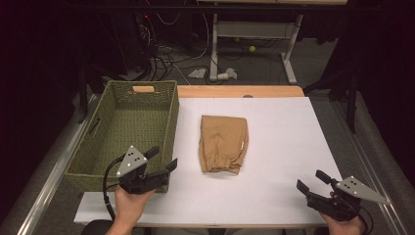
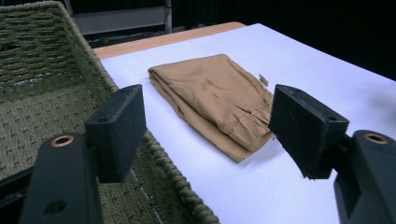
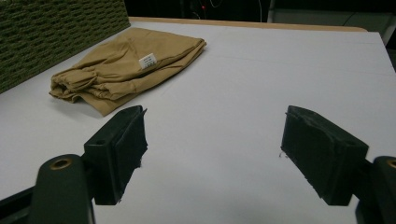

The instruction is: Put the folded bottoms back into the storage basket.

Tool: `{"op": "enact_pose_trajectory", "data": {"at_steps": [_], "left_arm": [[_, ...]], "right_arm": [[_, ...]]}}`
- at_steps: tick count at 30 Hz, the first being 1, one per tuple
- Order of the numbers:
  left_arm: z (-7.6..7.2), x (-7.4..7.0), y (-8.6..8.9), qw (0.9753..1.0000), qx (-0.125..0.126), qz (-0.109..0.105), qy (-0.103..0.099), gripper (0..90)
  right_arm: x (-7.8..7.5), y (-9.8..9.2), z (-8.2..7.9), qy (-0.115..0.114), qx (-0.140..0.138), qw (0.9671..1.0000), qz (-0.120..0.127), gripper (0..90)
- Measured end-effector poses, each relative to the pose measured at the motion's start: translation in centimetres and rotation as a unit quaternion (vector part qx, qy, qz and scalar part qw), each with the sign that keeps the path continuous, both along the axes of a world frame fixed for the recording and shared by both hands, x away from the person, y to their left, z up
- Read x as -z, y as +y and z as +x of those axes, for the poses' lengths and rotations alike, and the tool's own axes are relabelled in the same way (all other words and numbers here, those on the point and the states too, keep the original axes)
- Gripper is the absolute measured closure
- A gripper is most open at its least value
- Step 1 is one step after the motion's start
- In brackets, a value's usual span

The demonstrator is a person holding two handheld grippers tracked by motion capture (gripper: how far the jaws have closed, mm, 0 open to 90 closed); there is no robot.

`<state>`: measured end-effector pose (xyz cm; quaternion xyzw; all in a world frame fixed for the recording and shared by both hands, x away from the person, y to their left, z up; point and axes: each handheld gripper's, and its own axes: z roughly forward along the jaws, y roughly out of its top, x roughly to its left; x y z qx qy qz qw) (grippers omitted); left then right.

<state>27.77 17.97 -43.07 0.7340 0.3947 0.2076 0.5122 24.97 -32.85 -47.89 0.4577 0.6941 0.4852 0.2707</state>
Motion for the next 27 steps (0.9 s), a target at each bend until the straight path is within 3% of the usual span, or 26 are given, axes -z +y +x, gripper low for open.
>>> {"op": "enact_pose_trajectory", "data": {"at_steps": [13,20,27], "left_arm": [[0.2,0.1,-1.7,0.9997,0.022,0.006,-0.001,25.9],[0.3,0.1,-3.3,0.9991,0.037,0.021,-0.004,25.9],[0.9,-0.3,-4.6,0.9985,0.053,0.011,0.004,25.8]], "right_arm": [[0.0,0.0,0.0,0.001,0.0,1.0,0.001,22.6],[0.0,0.0,0.0,0.0,0.001,1.0,0.0,22.6],[0.0,0.0,0.0,0.0,0.001,1.0,0.0,22.6]]}}
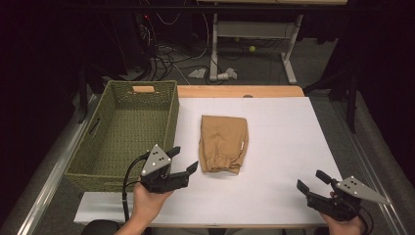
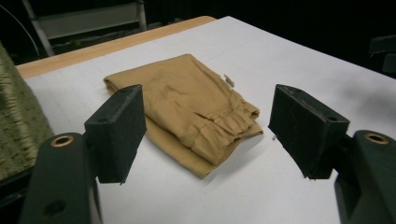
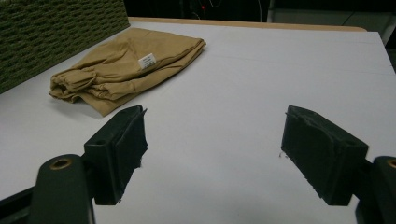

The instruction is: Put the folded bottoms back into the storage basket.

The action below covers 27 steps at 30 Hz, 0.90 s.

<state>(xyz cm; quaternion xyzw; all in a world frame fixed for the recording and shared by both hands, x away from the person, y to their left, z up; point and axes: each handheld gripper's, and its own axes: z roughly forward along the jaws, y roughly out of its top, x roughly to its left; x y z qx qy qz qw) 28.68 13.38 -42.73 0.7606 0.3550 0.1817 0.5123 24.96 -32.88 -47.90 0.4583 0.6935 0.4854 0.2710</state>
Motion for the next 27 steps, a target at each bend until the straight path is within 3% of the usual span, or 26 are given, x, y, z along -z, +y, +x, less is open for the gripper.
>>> {"op": "enact_pose_trajectory", "data": {"at_steps": [12,27], "left_arm": [[1.1,-0.3,-2.7,0.9998,0.013,0.012,0.001,25.7],[3.4,-0.4,-5.4,0.9992,0.02,0.028,0.022,23.5]], "right_arm": [[0.0,0.0,0.0,-0.001,0.0,1.0,0.0,22.6],[0.0,0.0,0.0,0.0,0.0,1.0,0.001,22.6]]}}
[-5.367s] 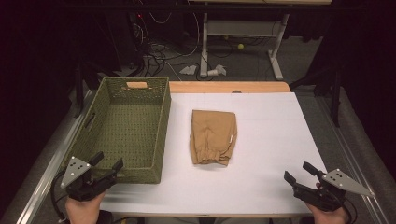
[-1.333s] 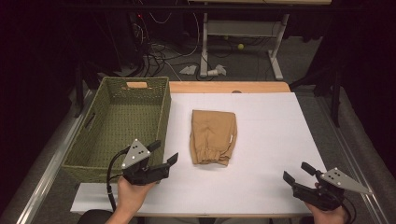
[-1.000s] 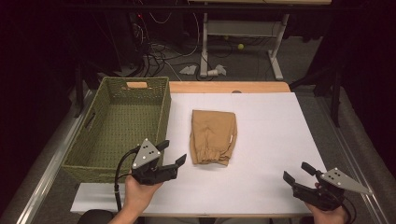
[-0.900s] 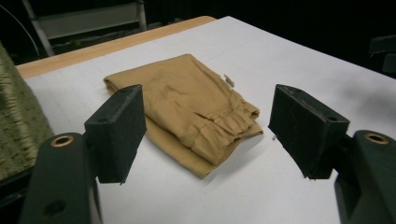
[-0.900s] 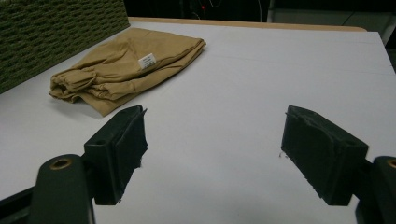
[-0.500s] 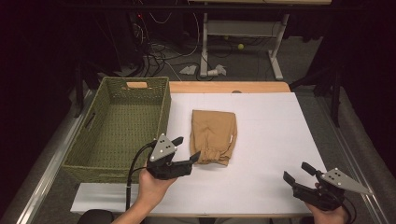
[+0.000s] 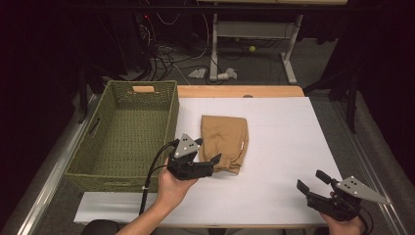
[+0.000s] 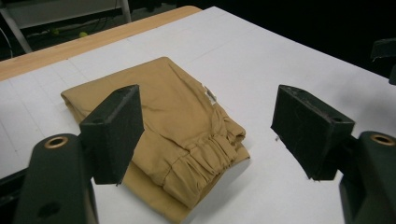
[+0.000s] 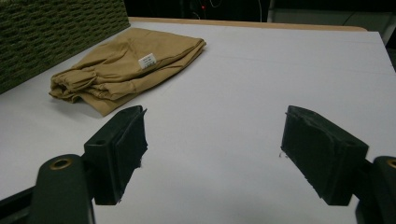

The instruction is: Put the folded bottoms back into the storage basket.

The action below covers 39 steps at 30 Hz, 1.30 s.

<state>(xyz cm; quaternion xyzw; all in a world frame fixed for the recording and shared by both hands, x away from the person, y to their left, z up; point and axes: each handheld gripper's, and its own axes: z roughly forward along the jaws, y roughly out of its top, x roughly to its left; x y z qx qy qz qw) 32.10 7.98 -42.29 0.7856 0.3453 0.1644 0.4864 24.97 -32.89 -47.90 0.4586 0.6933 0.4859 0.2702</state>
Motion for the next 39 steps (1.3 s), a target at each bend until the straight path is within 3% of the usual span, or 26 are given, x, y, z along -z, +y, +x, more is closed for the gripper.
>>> {"op": "enact_pose_trajectory", "data": {"at_steps": [17,21,26,32,36,39], "left_arm": [[4.2,0.5,-1.5,0.9977,-0.035,0.013,0.056,21.8],[5.6,0.6,-2.0,0.9954,-0.051,0.03,0.076,20.2],[7.0,0.5,-2.5,0.9925,-0.055,0.037,0.103,20.1],[8.5,0.6,-3.0,0.9892,-0.068,0.062,0.114,20.0],[9.4,0.6,-3.4,0.9876,-0.055,0.076,0.126,19.9],[10.3,0.8,-3.9,0.9851,-0.055,0.091,0.135,20.0]], "right_arm": [[0.0,0.0,0.0,-0.001,0.0,1.0,-0.001,22.6],[0.0,0.0,0.0,0.0,0.0,1.0,-0.001,22.6],[0.0,0.0,0.0,0.0,0.001,1.0,0.0,22.6],[0.0,0.0,0.1,0.002,0.001,1.0,0.001,22.6],[0.0,0.0,0.0,0.002,0.001,1.0,0.001,22.7],[0.0,0.0,0.0,0.002,0.001,1.0,0.001,22.7]]}}
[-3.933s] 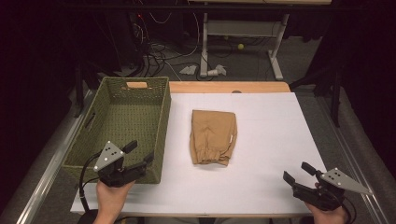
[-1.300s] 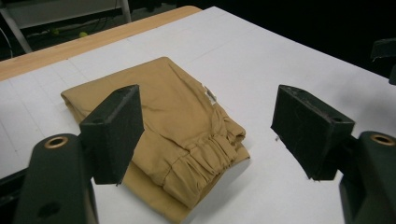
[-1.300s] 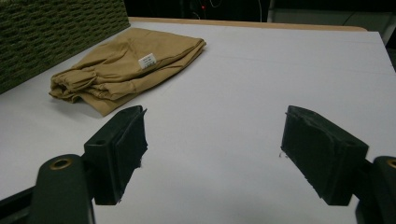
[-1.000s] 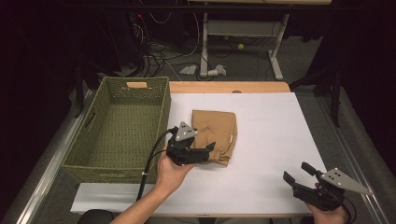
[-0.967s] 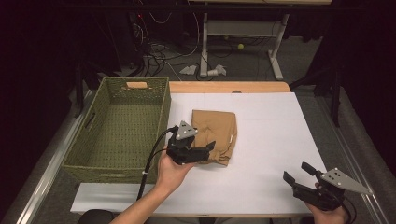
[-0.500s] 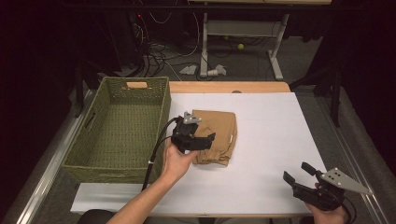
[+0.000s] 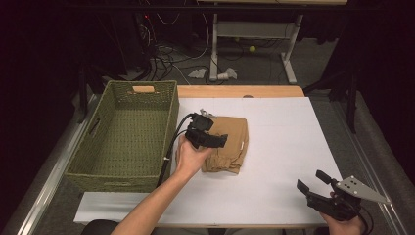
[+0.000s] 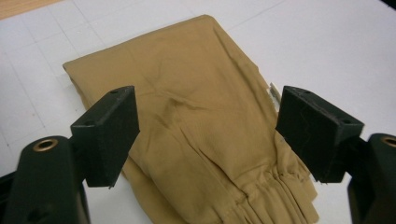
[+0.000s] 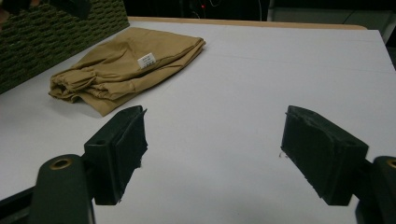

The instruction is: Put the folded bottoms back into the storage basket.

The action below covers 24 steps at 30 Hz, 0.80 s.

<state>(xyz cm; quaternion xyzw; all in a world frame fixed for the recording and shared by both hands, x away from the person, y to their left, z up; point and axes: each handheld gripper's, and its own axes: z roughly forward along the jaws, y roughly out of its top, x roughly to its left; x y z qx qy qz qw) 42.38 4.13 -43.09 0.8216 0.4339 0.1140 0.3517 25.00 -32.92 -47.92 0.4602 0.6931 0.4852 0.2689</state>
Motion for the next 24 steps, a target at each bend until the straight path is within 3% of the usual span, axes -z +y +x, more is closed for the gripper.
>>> {"op": "enact_pose_trajectory", "data": {"at_steps": [4,8,14,19,24], "left_arm": [[1.0,0.3,-0.3,0.9998,-0.006,0.011,0.013,20.0],[2.2,0.7,-0.2,0.9995,-0.018,0.009,0.025,20.0],[4.3,1.6,0.1,0.9964,-0.044,-0.004,0.072,18.8],[5.1,2.4,0.0,0.9951,-0.052,0.008,0.084,18.4],[6.2,3.2,0.4,0.9924,-0.077,0.011,0.095,18.5]], "right_arm": [[0.0,0.0,0.0,0.0,0.0,1.0,0.0,22.6],[0.0,0.0,0.0,0.0,0.0,1.0,0.0,22.6],[0.0,0.0,0.1,0.003,0.001,1.0,0.001,22.8],[0.0,0.0,0.1,0.004,0.001,1.0,0.001,22.8],[0.0,0.0,0.0,0.002,0.001,1.0,0.001,22.8]]}}
